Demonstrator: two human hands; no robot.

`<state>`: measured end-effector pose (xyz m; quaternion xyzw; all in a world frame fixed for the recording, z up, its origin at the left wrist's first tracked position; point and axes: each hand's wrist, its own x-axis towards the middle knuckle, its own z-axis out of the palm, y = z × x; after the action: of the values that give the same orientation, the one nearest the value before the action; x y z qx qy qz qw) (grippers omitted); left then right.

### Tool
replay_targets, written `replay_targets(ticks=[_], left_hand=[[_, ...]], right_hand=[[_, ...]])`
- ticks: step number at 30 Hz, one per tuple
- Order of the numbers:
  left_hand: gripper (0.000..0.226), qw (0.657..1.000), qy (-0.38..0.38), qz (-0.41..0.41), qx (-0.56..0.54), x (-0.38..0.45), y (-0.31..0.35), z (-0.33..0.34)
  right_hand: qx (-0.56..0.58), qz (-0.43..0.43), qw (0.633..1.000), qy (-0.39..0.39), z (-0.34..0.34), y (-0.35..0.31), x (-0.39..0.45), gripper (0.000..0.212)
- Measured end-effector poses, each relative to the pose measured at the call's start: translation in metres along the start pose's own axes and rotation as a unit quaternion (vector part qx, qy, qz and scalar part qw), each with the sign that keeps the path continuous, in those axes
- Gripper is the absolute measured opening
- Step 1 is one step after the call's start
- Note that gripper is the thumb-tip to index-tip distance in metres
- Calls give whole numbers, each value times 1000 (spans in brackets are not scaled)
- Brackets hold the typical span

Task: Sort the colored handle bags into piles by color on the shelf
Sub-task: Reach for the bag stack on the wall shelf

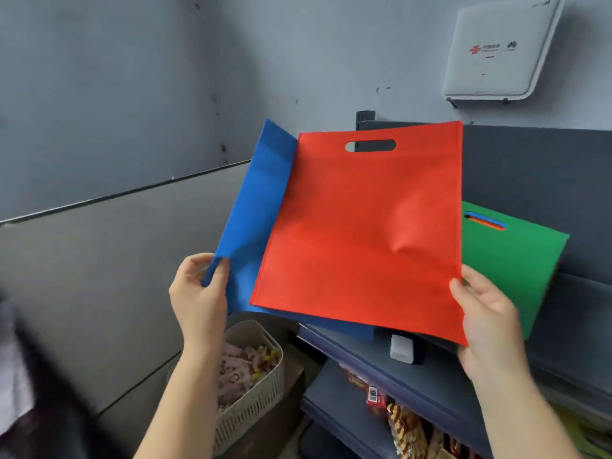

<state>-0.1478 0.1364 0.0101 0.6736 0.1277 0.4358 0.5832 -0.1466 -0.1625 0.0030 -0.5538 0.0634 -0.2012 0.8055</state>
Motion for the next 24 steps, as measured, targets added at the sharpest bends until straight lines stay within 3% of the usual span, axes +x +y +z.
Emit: replay_targets(ticks=[10, 18, 24], left_hand=[[17, 977, 206, -2, -61, -2, 6, -182], [17, 939, 343, 0, -31, -15, 22, -350], [18, 914, 405, 4, 13, -32, 41, -475]], right_hand=[[52, 71, 978, -187, 128, 32, -85, 29], [65, 148, 937, -309, 220, 57, -202, 28], [70, 181, 907, -375, 281, 63, -314, 29]])
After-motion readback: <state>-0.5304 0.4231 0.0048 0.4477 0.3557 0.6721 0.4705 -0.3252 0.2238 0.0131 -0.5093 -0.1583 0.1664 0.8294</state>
